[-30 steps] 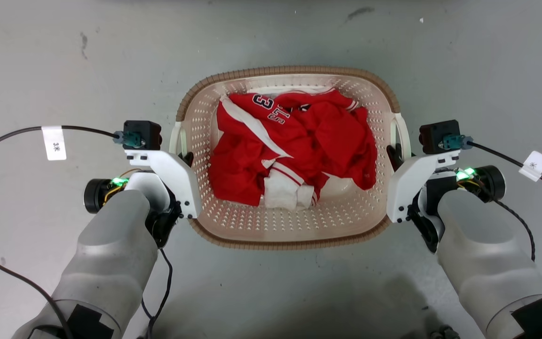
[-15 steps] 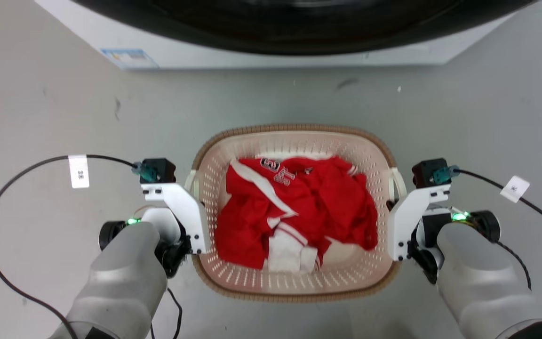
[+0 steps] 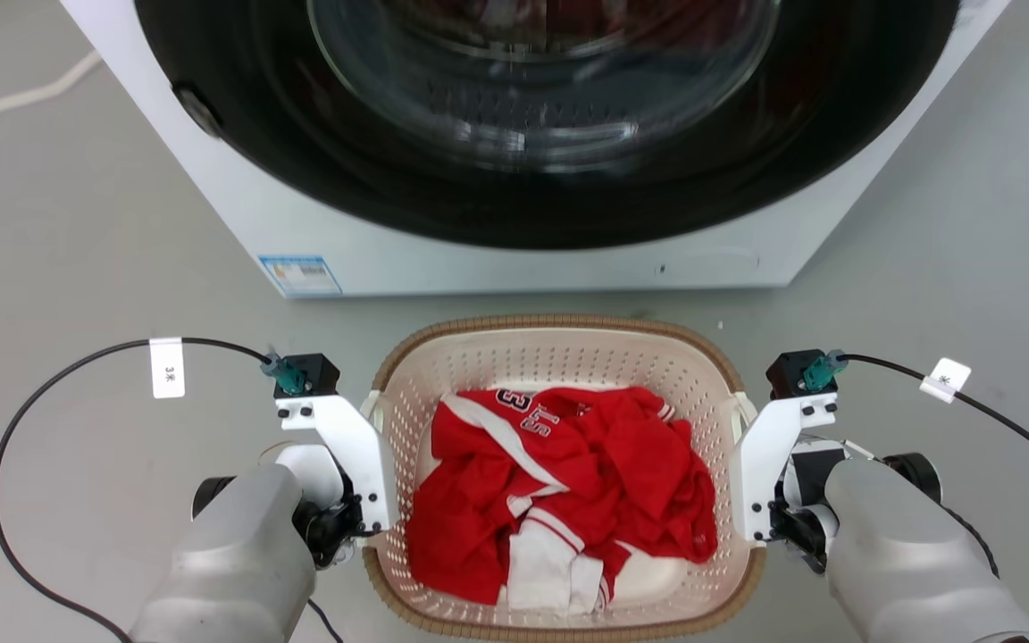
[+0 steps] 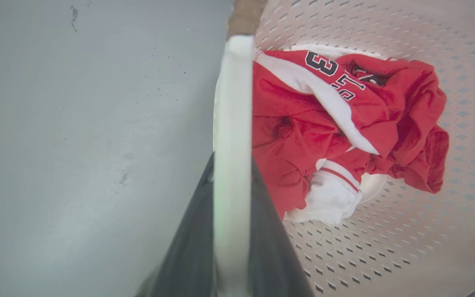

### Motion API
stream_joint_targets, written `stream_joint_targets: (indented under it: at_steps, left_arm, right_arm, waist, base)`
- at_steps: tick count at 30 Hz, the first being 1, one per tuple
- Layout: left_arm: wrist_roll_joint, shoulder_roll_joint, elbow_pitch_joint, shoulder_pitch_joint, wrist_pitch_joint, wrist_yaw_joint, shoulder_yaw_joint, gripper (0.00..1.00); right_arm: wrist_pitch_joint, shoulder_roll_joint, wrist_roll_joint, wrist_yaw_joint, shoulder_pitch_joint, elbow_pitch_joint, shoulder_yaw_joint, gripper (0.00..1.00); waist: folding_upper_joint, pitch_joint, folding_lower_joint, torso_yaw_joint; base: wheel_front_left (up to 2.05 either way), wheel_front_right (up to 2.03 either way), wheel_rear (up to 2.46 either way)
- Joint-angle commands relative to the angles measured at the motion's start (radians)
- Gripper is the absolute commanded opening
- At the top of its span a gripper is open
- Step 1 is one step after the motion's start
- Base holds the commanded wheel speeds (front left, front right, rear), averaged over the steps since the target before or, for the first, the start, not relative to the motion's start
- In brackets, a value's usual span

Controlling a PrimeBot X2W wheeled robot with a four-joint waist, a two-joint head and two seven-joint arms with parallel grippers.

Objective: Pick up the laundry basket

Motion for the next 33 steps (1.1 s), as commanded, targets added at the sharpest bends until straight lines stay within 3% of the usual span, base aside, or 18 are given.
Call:
stream_joint_targets:
  at_steps: [1,18,33]
  left_arm:
    - [-0.011,-0.011,-0.009,0.005,0.002,-0.005,-0.003,0.0]
    - [-0.088,0.003,0.004,0.056,0.131,-0.005,-0.051,0.0]
    - [-0.117,0.005,0.017,0.089,0.152,-0.005,-0.086,0.0]
  right_arm:
    - [0.01,0.017,0.005,0.004,0.018,0.0,0.008,0.0]
    - [0.208,0.016,0.1,0.004,0.05,-0.017,0.067,0.0]
    - [0.248,0.007,0.147,0.004,0.096,-0.014,0.099,0.0]
  waist:
    - [0.0,-0.06,0.0001,-0.001]
    - [0.0,-0.255,0.0001,0.009]
    - [0.0,-0.307,0.0001,0.02]
  base:
    - [0.0,0.0,0.0]
    - [0.0,0.0,0.0]
    - [0.0,0.0,0.0]
